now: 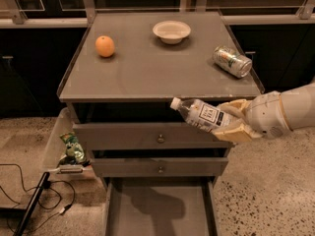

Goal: Place blue plastic bottle into bottom drawer

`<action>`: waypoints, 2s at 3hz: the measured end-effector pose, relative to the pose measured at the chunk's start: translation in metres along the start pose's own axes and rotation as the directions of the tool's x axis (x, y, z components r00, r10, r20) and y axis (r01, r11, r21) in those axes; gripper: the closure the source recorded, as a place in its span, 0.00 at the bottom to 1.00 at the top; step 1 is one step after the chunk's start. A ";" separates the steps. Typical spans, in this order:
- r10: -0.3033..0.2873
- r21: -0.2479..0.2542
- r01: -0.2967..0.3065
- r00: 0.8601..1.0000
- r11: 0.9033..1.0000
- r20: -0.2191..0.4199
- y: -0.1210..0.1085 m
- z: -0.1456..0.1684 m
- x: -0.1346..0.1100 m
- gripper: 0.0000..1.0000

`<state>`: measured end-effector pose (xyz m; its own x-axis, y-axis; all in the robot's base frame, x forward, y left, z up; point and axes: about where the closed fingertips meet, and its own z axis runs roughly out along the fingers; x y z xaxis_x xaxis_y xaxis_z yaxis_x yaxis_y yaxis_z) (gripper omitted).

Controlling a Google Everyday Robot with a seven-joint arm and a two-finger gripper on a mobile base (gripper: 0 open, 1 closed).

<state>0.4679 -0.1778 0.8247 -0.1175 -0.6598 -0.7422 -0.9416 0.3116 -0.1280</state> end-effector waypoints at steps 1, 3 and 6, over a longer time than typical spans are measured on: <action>0.019 -0.015 -0.020 0.999 1.000 -0.025 0.005 0.018 0.012 1.00; 0.161 -0.037 -0.169 0.972 0.985 -0.169 0.050 0.141 0.162 1.00; 0.238 -0.019 -0.247 0.948 0.969 -0.213 0.056 0.217 0.249 1.00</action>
Offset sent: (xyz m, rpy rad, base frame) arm -0.0371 0.0149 -0.2815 -0.1277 0.3322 -0.1178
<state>0.4544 -0.1757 0.4901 -0.4025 -0.6968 -0.5936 -0.8890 0.4522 0.0720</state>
